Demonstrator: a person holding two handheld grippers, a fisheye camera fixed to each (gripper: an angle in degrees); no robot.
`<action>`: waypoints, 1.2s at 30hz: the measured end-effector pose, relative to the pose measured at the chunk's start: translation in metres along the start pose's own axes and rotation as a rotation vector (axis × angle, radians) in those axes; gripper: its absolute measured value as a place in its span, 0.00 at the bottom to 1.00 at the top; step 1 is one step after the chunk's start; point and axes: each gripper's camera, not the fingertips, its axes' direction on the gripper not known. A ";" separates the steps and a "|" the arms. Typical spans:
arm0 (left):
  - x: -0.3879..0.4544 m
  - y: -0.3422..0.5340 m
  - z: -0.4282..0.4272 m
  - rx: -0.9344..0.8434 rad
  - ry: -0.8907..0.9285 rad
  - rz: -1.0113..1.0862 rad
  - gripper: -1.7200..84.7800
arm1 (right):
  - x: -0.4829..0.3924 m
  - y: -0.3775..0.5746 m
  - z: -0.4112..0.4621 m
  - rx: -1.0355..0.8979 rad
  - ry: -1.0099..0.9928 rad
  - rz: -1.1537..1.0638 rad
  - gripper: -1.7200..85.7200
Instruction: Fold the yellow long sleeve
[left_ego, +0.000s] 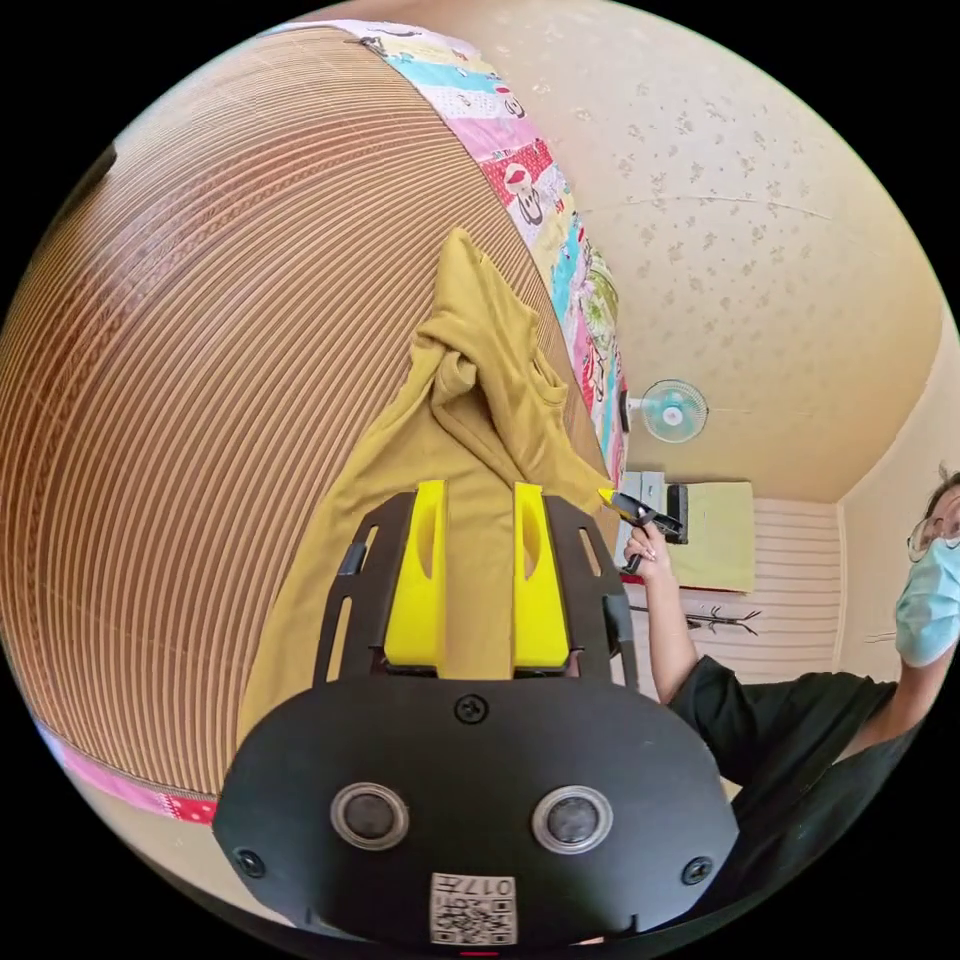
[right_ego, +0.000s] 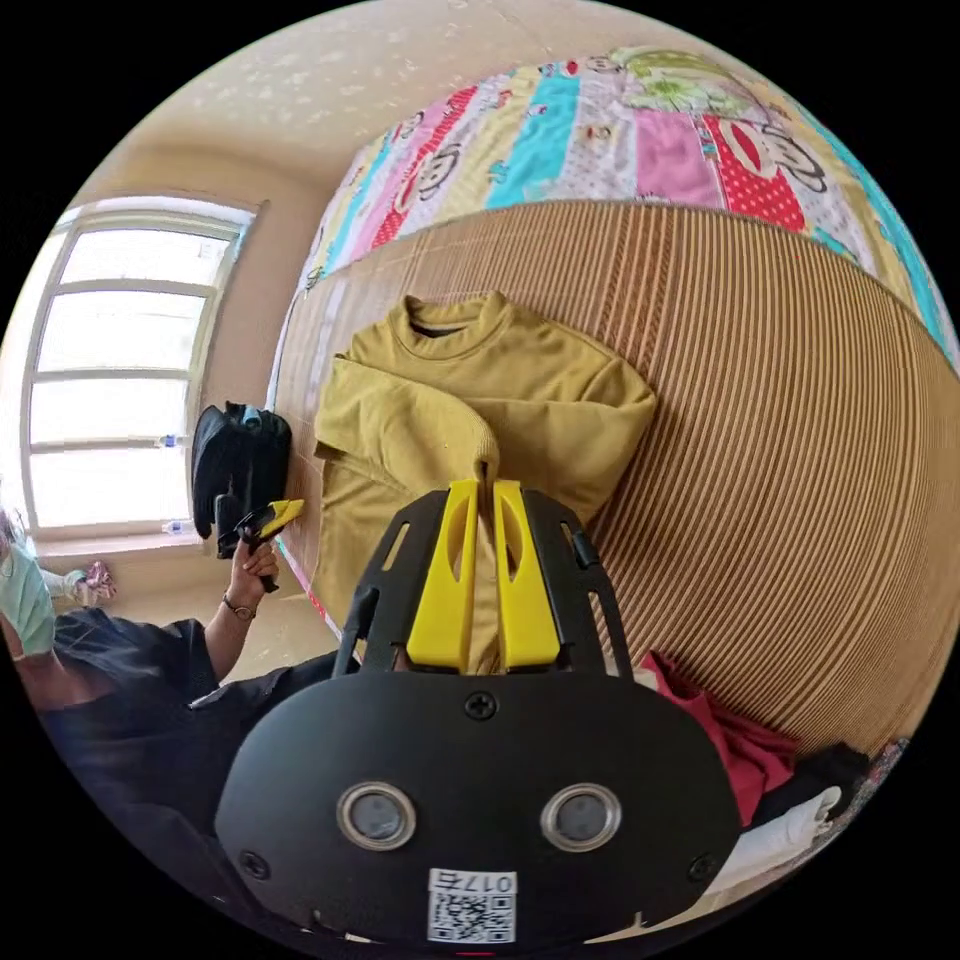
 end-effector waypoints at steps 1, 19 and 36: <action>-0.002 -0.006 0.009 0.012 -0.025 0.005 0.15 | 0.018 -0.008 0.022 -0.029 0.002 0.052 0.03; -0.099 -0.095 0.053 0.041 0.049 0.070 0.10 | -0.016 -0.012 0.000 0.164 -0.107 0.058 0.03; -0.099 0.115 -0.078 -0.241 -0.273 0.297 0.16 | -0.115 0.205 0.005 0.083 0.033 0.075 0.11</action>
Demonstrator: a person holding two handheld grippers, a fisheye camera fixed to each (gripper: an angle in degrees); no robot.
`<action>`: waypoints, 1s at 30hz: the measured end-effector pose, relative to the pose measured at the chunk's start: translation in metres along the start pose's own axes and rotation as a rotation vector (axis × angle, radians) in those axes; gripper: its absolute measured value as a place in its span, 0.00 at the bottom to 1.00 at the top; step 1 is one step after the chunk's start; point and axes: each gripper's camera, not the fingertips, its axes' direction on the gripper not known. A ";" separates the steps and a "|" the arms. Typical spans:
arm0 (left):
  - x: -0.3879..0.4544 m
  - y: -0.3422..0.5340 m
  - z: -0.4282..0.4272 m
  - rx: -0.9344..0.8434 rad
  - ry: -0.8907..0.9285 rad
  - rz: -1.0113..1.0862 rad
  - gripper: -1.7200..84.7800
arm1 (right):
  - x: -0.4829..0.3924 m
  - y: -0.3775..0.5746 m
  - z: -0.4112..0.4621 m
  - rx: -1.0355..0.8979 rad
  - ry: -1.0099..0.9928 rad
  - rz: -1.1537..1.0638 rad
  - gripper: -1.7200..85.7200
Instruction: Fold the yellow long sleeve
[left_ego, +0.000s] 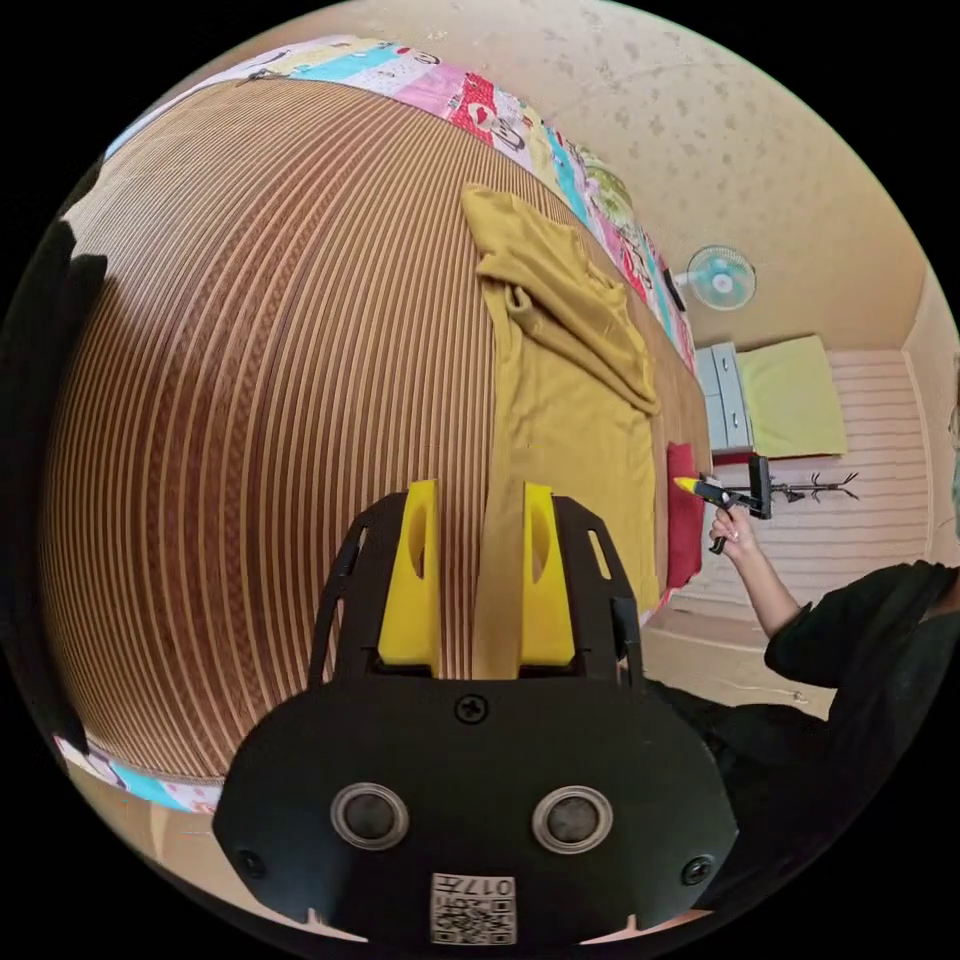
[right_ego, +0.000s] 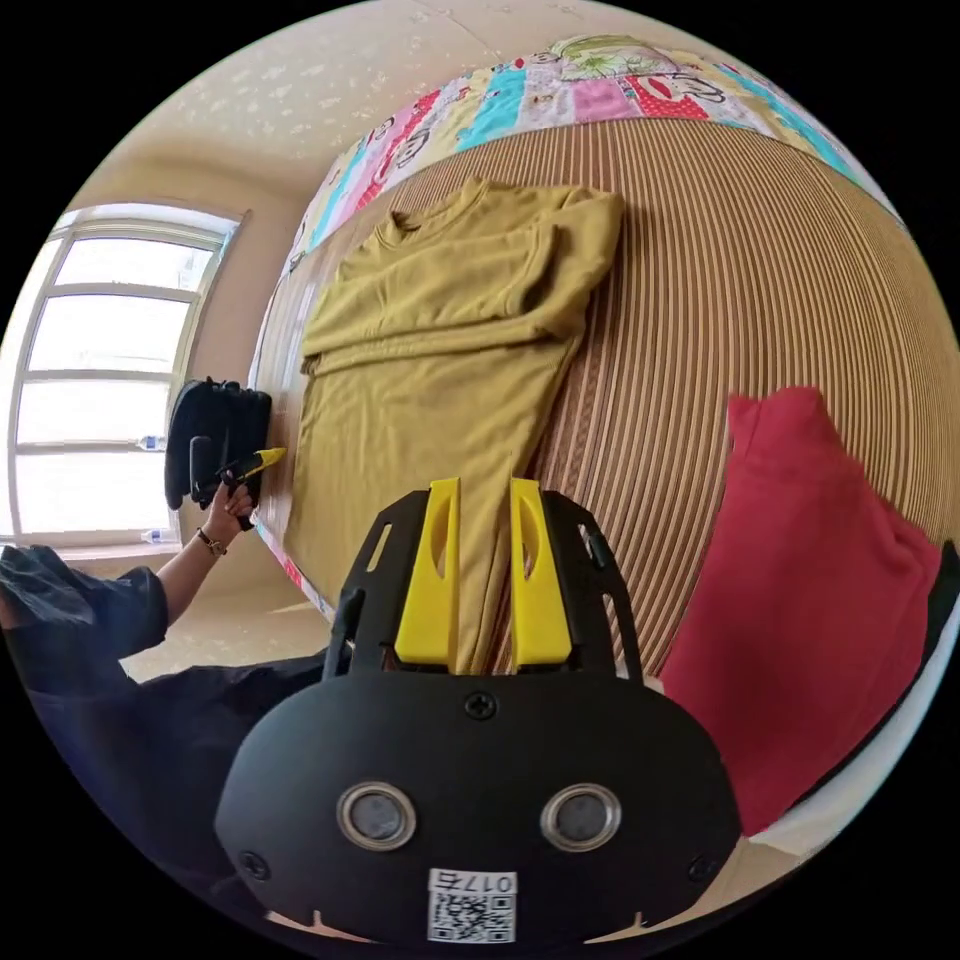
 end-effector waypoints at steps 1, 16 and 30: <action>0.002 0.025 -0.004 -0.036 0.010 0.010 0.16 | -0.001 0.027 0.007 -0.035 -0.023 0.021 0.12; -0.016 0.132 -0.036 -0.270 0.095 0.006 0.07 | 0.033 0.170 -0.033 0.010 -0.200 0.213 0.14; -0.037 0.113 -0.135 -0.305 0.186 0.013 0.06 | 0.070 0.204 -0.077 0.001 -0.384 0.305 0.09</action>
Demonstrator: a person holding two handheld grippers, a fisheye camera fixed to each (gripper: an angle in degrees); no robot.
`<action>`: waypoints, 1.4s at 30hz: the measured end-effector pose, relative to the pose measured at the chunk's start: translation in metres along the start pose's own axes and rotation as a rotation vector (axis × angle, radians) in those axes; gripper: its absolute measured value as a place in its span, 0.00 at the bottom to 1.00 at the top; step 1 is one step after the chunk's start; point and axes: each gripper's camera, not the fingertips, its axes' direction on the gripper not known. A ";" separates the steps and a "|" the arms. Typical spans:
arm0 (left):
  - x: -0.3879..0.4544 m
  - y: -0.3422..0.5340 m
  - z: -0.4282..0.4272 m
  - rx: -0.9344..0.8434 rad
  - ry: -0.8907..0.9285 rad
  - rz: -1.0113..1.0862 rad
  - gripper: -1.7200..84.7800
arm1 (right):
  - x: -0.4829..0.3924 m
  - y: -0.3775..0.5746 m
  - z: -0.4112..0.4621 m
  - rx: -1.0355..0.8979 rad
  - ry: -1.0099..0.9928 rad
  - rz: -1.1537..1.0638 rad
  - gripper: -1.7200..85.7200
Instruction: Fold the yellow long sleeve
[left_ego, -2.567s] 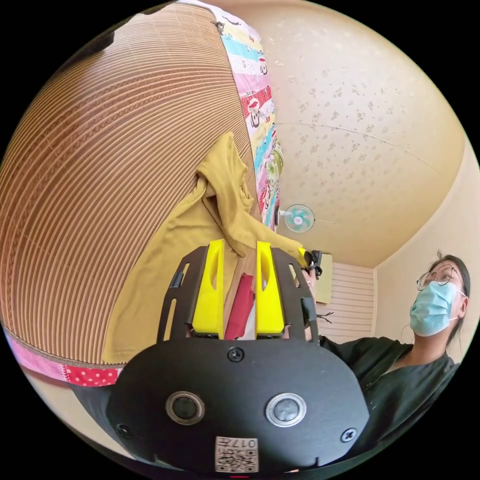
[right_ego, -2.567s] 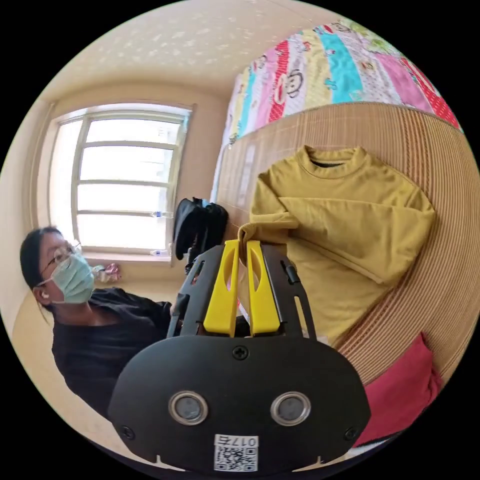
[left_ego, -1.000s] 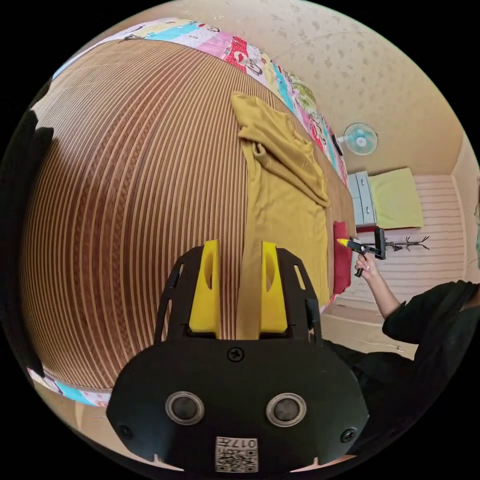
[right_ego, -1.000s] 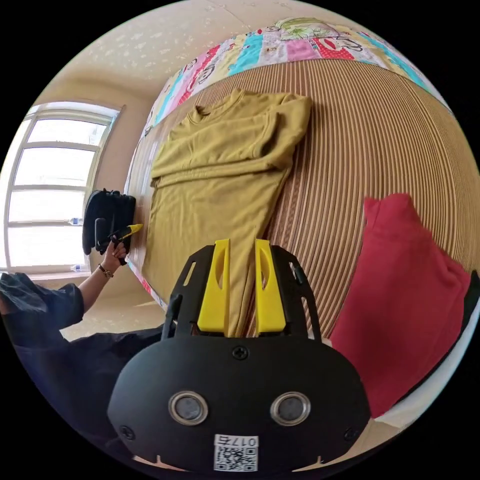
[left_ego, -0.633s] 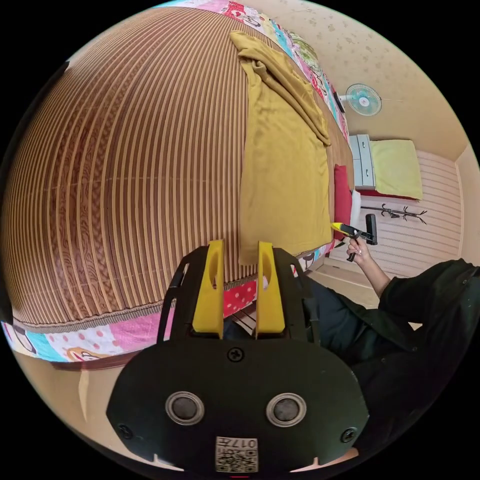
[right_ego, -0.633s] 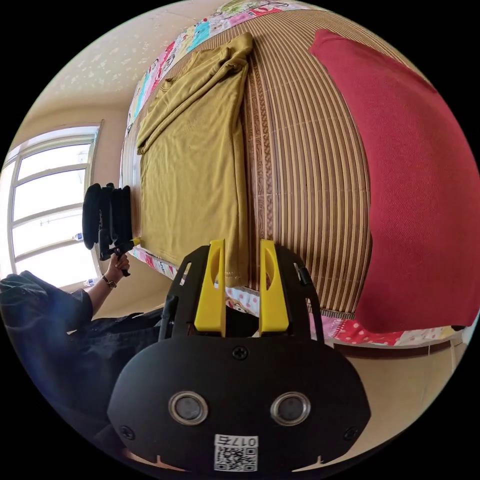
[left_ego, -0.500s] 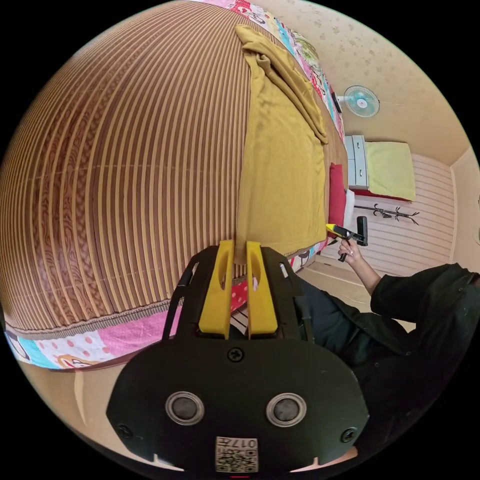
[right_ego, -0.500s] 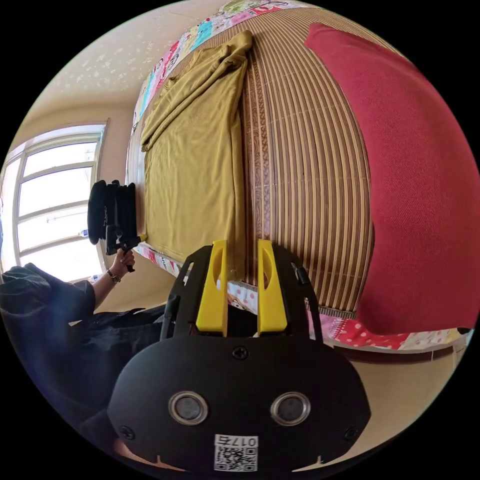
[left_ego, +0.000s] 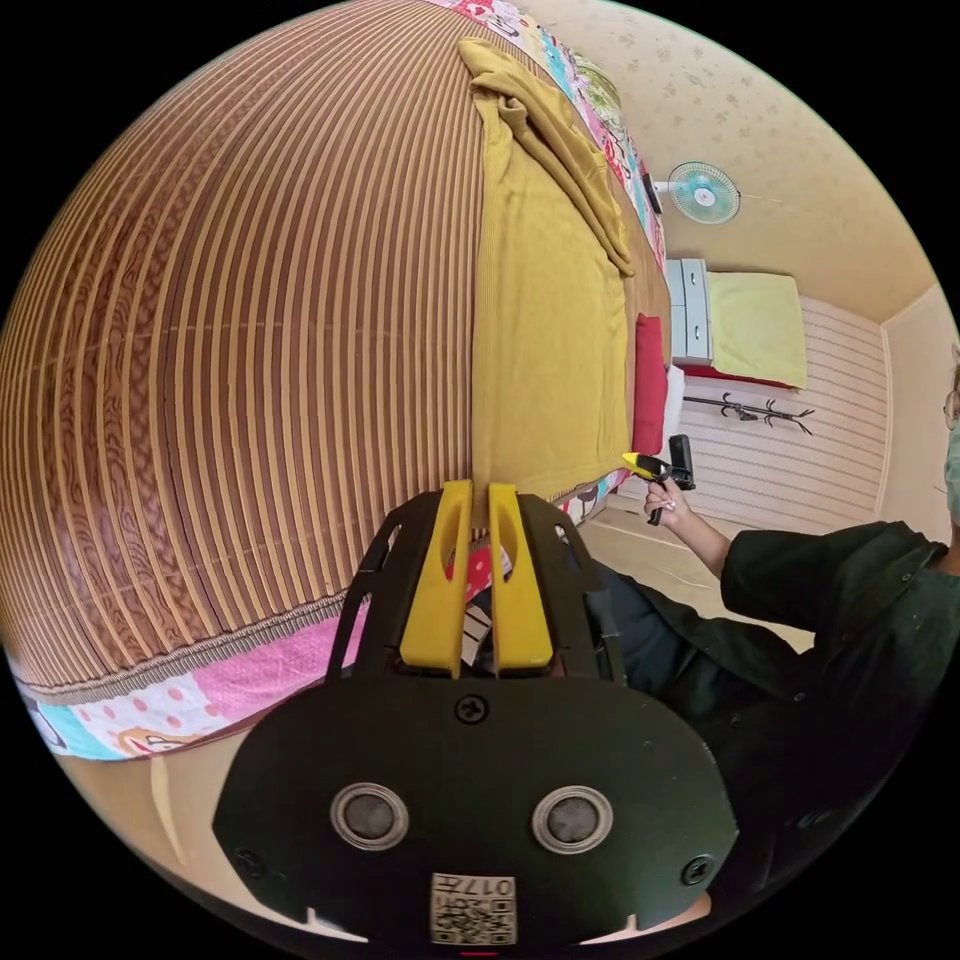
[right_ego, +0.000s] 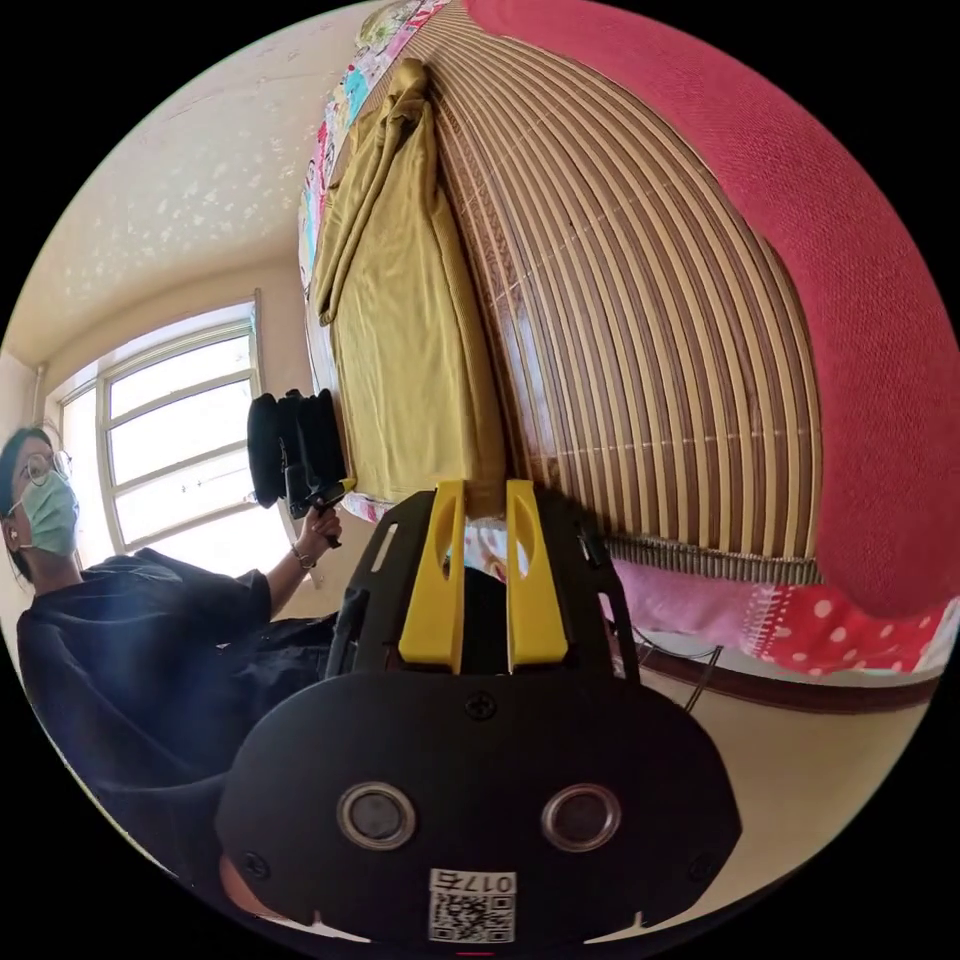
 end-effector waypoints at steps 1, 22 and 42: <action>0.001 0.001 -0.011 -0.007 0.005 0.000 0.06 | -0.003 0.004 -0.010 0.008 0.033 0.018 0.08; -0.020 0.040 -0.178 0.622 1.019 -0.308 0.04 | -0.007 0.023 -0.170 0.717 -0.782 0.161 0.05; -0.036 -0.309 -0.168 0.826 0.892 -0.235 0.15 | 0.129 -0.261 -0.084 0.937 -0.916 0.317 0.10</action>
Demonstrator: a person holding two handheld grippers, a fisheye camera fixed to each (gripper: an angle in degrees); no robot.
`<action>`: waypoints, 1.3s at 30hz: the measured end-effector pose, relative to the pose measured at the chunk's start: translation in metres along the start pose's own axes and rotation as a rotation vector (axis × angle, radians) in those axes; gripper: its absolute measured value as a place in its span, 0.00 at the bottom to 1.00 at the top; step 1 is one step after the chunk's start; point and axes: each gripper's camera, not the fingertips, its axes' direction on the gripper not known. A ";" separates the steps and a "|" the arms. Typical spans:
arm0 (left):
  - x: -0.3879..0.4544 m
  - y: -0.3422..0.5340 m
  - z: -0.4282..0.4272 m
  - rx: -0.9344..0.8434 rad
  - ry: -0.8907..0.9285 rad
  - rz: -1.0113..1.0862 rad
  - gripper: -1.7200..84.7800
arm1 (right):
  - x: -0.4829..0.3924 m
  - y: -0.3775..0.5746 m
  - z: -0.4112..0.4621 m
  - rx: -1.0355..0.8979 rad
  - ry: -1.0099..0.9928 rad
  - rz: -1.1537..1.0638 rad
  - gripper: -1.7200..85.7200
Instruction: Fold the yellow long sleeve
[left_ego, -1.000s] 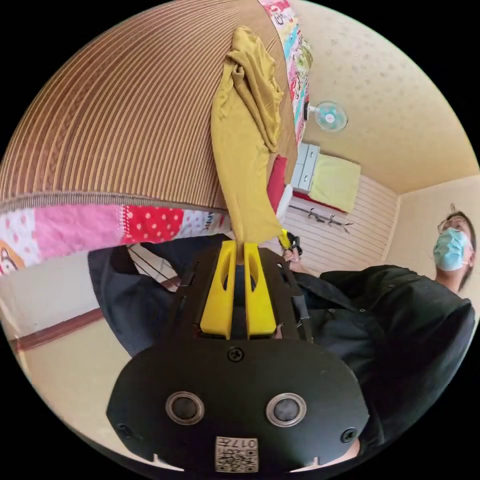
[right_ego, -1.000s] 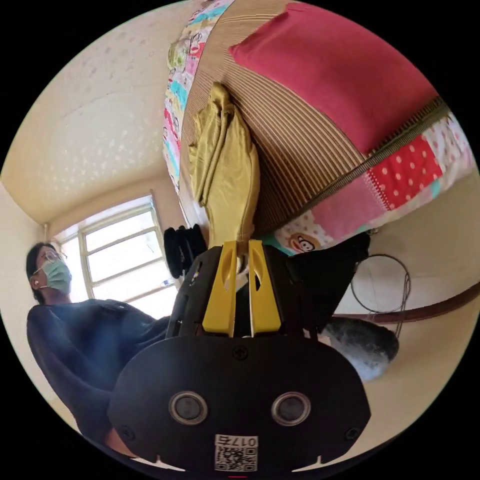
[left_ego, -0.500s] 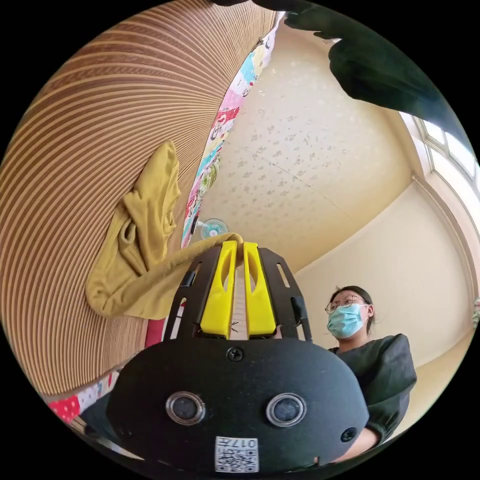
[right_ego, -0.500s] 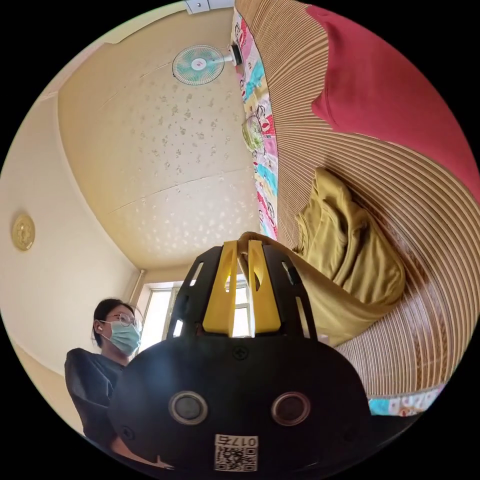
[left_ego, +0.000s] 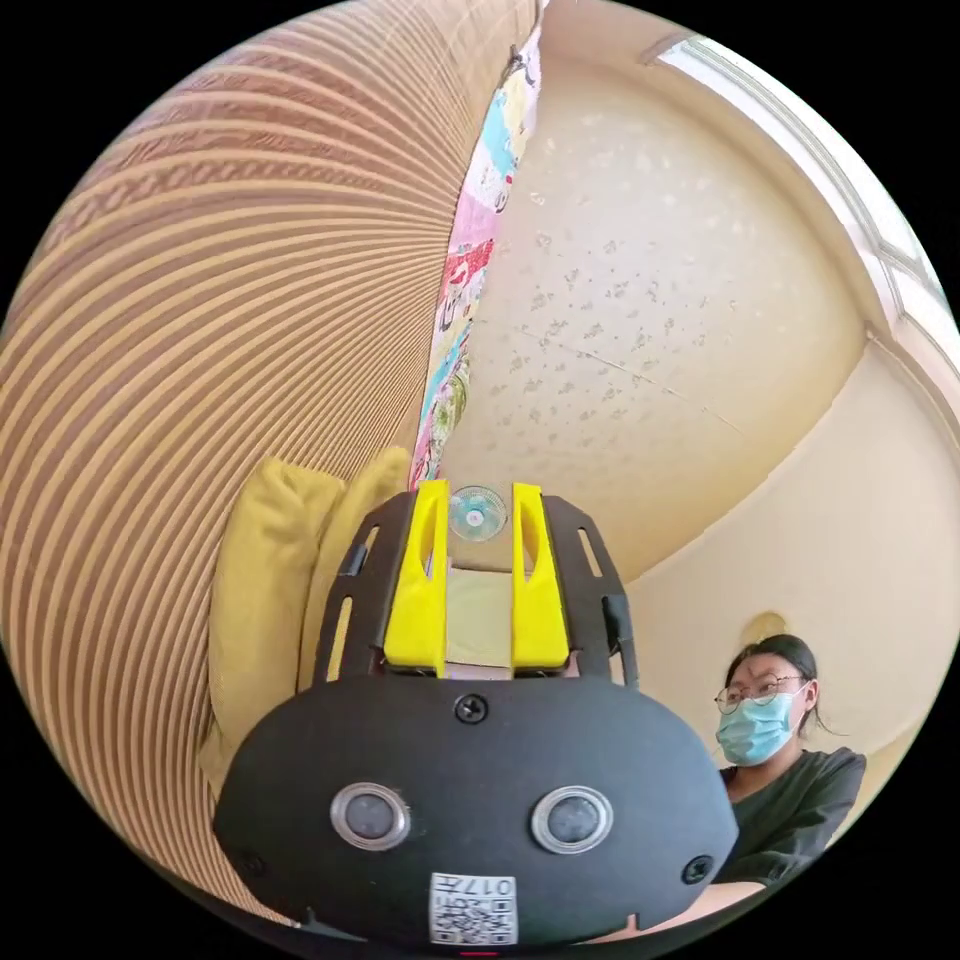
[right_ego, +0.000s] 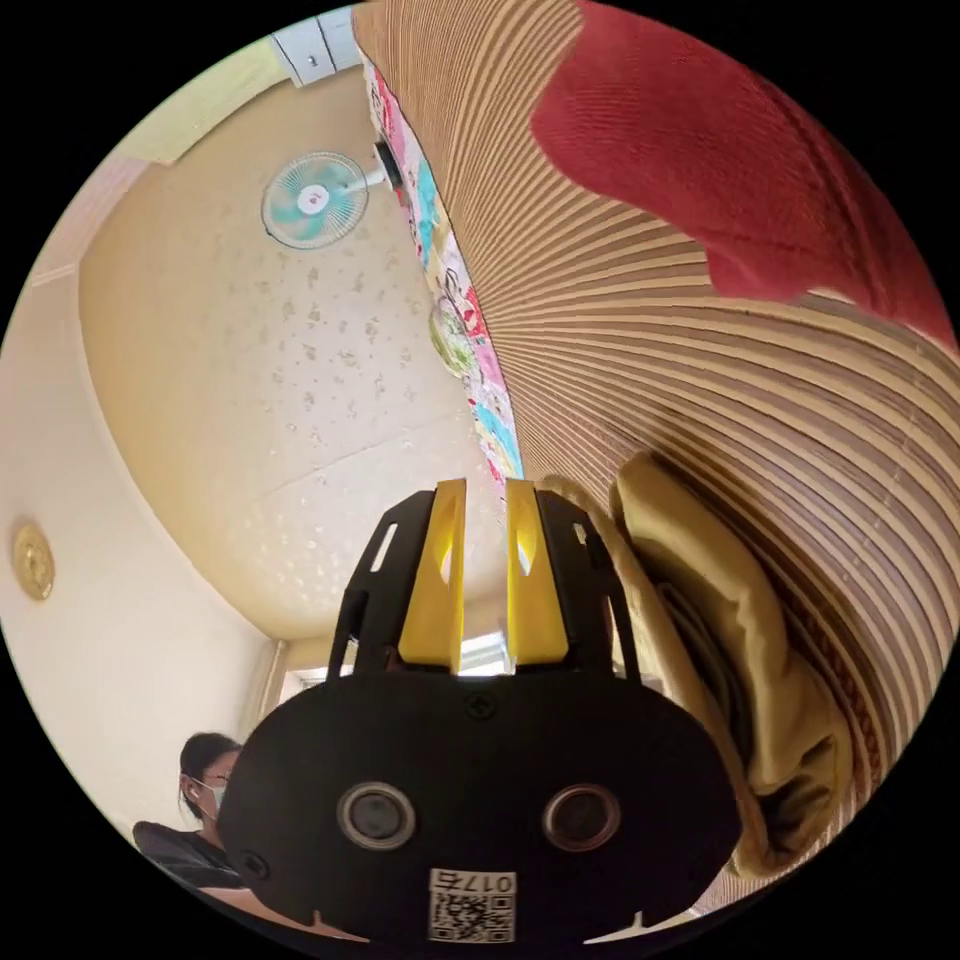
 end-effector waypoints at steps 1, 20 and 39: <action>0.005 -0.002 0.003 -0.007 -0.014 0.035 0.16 | 0.007 0.002 -0.003 0.013 -0.037 -0.021 0.10; -0.108 0.215 0.036 -0.293 -0.792 0.144 0.16 | 0.212 0.334 0.234 -1.205 1.031 -0.738 0.19; -0.112 0.321 0.126 -0.142 -0.869 0.267 0.09 | 0.493 0.568 0.254 -1.640 2.079 -1.275 0.23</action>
